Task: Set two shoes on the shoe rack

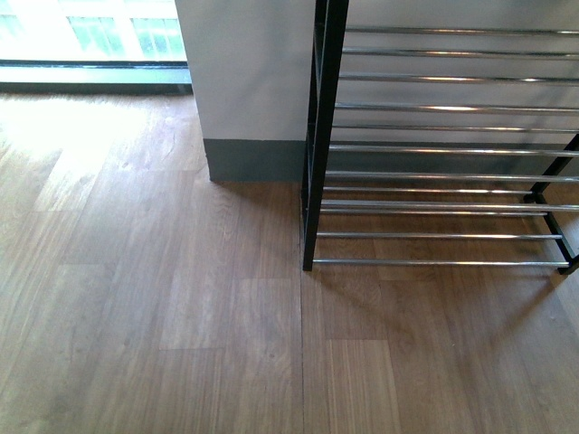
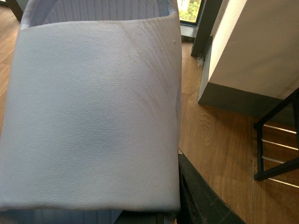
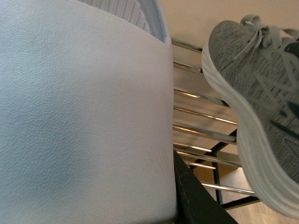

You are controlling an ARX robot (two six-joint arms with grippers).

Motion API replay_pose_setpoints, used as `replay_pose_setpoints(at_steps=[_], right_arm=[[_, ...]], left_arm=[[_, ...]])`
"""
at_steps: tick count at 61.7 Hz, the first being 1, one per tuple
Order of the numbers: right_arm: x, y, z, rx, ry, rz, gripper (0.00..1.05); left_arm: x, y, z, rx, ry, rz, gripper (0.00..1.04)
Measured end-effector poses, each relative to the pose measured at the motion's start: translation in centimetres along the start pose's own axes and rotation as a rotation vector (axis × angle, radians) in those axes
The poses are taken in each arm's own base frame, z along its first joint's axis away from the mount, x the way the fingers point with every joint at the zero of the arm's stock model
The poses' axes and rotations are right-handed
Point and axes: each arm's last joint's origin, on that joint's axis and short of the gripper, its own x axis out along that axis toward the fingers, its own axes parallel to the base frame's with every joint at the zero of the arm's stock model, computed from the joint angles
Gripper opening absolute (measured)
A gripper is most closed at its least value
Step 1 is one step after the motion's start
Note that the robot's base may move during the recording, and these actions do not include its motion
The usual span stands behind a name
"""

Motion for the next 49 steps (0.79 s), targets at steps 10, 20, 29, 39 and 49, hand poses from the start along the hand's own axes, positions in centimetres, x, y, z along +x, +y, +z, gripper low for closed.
replay_pose_setpoints(at_steps=[10, 20, 29, 39, 49], right_arm=[[-0.2, -0.5, 1.7, -0.044, -0.024, 0.001, 0.01], [-0.3, -0.9, 3.2, -0.084, -0.042, -0.002, 0.01], [0.1, -0.9, 4.4, -0.129, -0.048, -0.004, 0.01], [1.4, -0.6, 6.0, -0.188, -0.031, -0.003, 0.01], [4.2, 0.3, 5.7, -0.288, 0.058, -0.025, 0.01]], left_arm=[[0.0, 0.0, 0.0, 0.000, 0.000, 0.000, 0.02], [0.0, 0.0, 0.0, 0.000, 0.000, 0.000, 0.02], [0.0, 0.0, 0.0, 0.000, 0.000, 0.000, 0.02], [0.0, 0.0, 0.0, -0.001, -0.002, 0.000, 0.02], [0.0, 0.0, 0.0, -0.001, -0.001, 0.000, 0.02]])
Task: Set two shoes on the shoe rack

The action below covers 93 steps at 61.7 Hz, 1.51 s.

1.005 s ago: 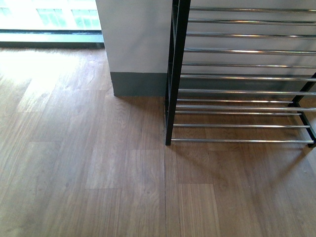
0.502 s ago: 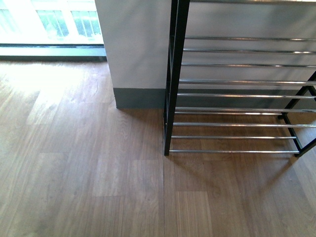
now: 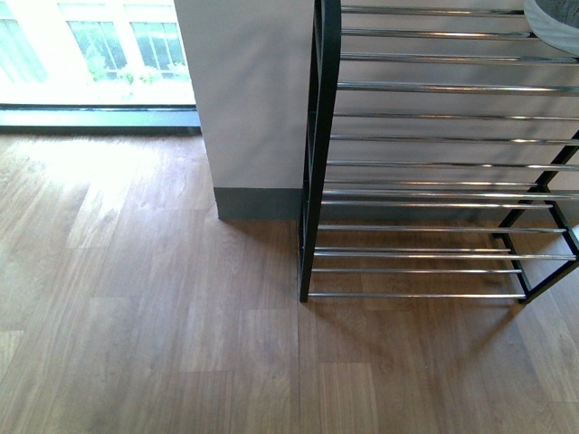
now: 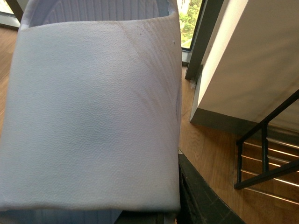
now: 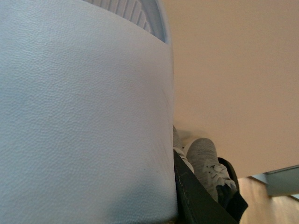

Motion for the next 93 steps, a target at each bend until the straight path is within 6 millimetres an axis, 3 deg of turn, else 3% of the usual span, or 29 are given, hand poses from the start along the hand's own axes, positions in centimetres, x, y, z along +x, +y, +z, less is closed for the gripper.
replay_pose_setpoints(at_steps=[15, 45, 52, 65, 82, 93], right_arm=[[5.4, 2.5, -2.5, -0.110, 0.177, 0.030, 0.01], [12.6, 5.2, -5.8, -0.148, 0.373, -0.022, 0.01], [14.9, 5.1, -7.3, -0.148, 0.435, -0.080, 0.01], [17.5, 4.0, -8.7, -0.132, 0.488, -0.133, 0.01], [18.9, 4.0, -9.0, -0.136, 0.496, -0.141, 0.01], [19.2, 3.9, -8.9, -0.126, 0.485, -0.145, 0.30]], left_arm=[[0.0, 0.0, 0.0, 0.000, 0.000, 0.000, 0.02], [0.0, 0.0, 0.0, 0.000, 0.000, 0.000, 0.02], [0.0, 0.0, 0.0, 0.000, 0.000, 0.000, 0.02], [0.0, 0.0, 0.0, 0.000, 0.000, 0.000, 0.02], [0.0, 0.0, 0.0, 0.000, 0.000, 0.000, 0.02], [0.0, 0.0, 0.0, 0.000, 0.000, 0.000, 0.02]])
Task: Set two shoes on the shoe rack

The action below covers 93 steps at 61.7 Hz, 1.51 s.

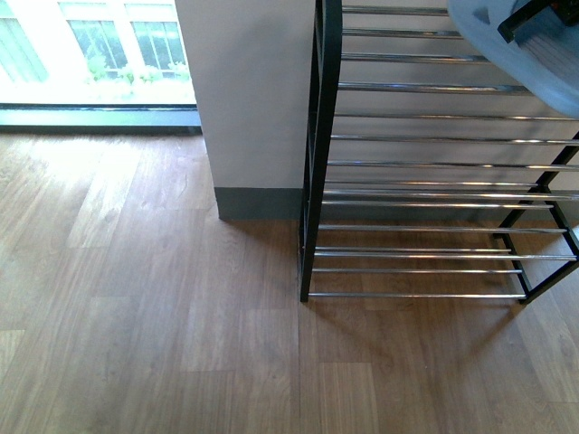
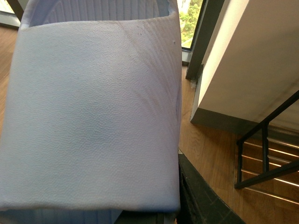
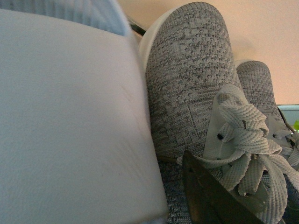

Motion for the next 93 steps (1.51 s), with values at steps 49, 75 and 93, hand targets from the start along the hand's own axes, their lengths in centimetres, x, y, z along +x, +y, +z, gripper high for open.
replay_pose_setpoints(at_steps=[49, 75, 93], right_arm=[[-12.4, -5.2, -5.5, 0.194, -0.366, 0.158, 0.96], [-23.5, -4.2, -17.2, 0.650, -0.773, 0.259, 0.96], [-23.8, -2.1, -20.6, 0.800, -0.793, 0.263, 0.95]], left_arm=[[0.0, 0.0, 0.0, 0.000, 0.000, 0.000, 0.02], [0.0, 0.0, 0.0, 0.000, 0.000, 0.000, 0.02], [0.0, 0.0, 0.0, 0.000, 0.000, 0.000, 0.02]])
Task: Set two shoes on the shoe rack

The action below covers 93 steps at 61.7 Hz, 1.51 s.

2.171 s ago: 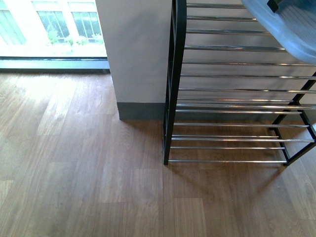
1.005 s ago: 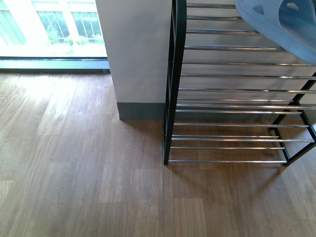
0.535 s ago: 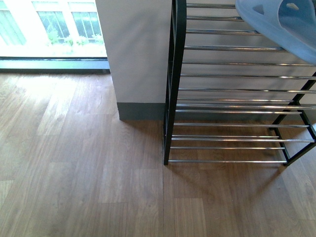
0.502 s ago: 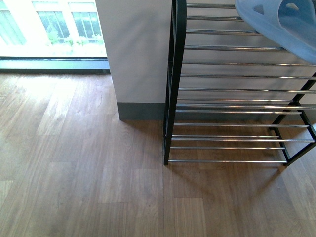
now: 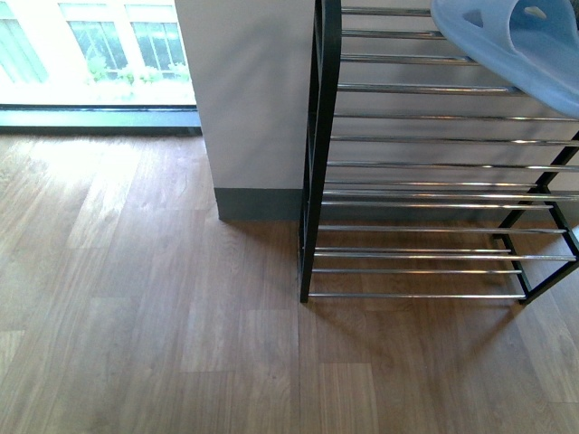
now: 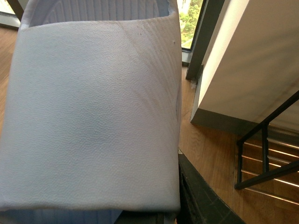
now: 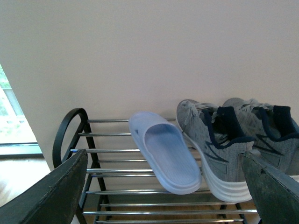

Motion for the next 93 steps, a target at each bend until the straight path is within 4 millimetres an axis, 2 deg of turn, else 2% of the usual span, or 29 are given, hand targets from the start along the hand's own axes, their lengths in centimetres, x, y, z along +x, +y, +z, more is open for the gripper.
replay_pose_setpoints(at_steps=[3, 7, 16, 20, 34, 60, 93], right_arm=[[-0.1, -0.1, -0.2, -0.015, 0.019, 0.064, 0.88], [-0.6, -0.4, -1.3, -0.028, 0.028, 0.154, 0.73], [-1.2, -1.0, -2.7, -0.037, 0.035, 0.154, 0.52], [-1.5, -1.8, -3.5, -0.037, 0.039, 0.176, 0.38], [-2.2, -2.4, -4.8, -0.037, 0.028, 0.153, 0.02], [-3.5, -2.7, -6.5, -0.039, 0.027, 0.152, 0.01], [-4.7, -2.9, -7.4, -0.039, 0.031, 0.154, 0.01]], left_arm=[[0.0, 0.0, 0.0, 0.000, 0.000, -0.001, 0.02], [0.0, 0.0, 0.0, 0.000, 0.000, 0.000, 0.02], [0.0, 0.0, 0.0, 0.000, 0.000, -0.001, 0.02], [0.0, 0.0, 0.0, 0.000, 0.000, 0.000, 0.02], [0.0, 0.0, 0.0, 0.000, 0.000, -0.001, 0.02], [0.0, 0.0, 0.0, 0.000, 0.000, 0.000, 0.02], [0.0, 0.0, 0.0, 0.000, 0.000, -0.001, 0.02]])
